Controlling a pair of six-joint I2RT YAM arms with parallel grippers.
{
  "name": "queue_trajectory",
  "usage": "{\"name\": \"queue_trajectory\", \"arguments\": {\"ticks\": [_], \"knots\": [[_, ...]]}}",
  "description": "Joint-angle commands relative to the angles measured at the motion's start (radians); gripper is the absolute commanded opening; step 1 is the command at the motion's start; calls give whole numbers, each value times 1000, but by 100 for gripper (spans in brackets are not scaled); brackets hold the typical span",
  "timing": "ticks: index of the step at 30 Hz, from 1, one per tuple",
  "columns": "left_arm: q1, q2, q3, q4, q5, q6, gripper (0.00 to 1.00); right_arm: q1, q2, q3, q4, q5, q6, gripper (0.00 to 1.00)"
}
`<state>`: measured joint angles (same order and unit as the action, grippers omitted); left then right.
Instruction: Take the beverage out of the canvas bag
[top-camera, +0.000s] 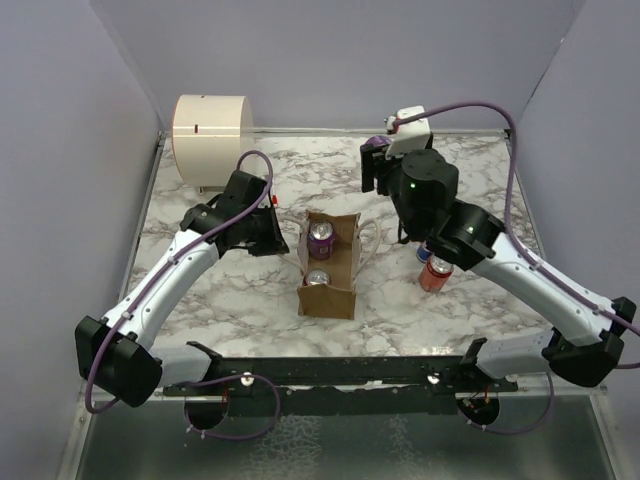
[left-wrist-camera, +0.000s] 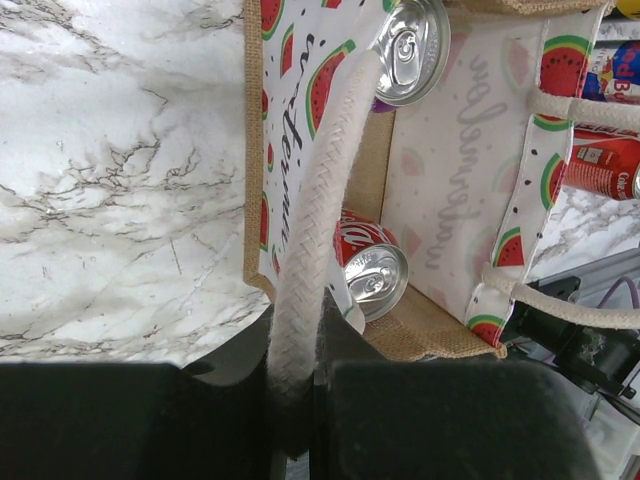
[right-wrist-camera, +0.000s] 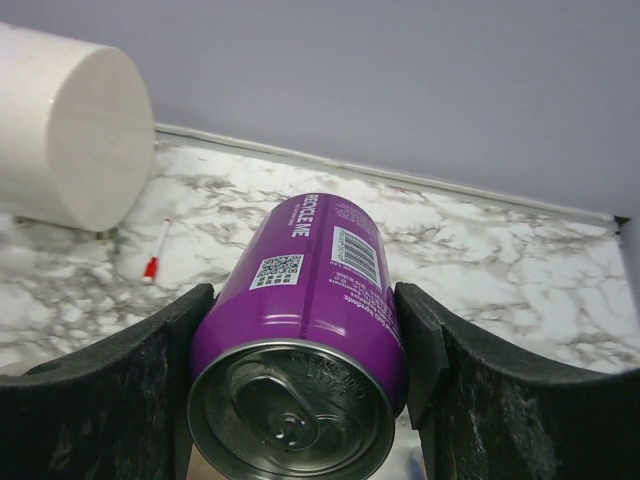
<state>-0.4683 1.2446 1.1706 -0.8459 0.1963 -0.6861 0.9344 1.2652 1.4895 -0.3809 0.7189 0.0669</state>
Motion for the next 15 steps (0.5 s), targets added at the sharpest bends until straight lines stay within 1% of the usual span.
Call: {"name": "queue_trajectory", "arguments": {"ticks": [1, 3, 4, 6, 7, 8, 11, 13, 15], "knots": [[3, 16, 34, 7, 0, 2, 0, -8, 80, 71, 174, 158, -171, 2], [3, 20, 37, 6, 2, 4, 0, -48, 129, 117, 78, 96, -112, 2], [3, 21, 38, 5, 2, 5, 0, -84, 159, 159, -7, 55, -41, 2], [3, 21, 39, 5, 1, 6, 0, -167, 219, 244, -169, -81, 86, 2], [3, 21, 37, 5, -1, 6, 0, -208, 249, 269, -225, -154, 123, 2], [3, 20, 36, 5, -4, 6, 0, -254, 276, 299, -274, -206, 153, 2], [3, 18, 33, 5, -3, 4, 0, -321, 396, 385, -426, -338, 234, 2], [3, 15, 30, 5, -5, 1, 0, -350, 463, 433, -530, -396, 276, 2], [3, 12, 27, 7, -9, 3, 0, -372, 511, 455, -580, -435, 306, 2]]}}
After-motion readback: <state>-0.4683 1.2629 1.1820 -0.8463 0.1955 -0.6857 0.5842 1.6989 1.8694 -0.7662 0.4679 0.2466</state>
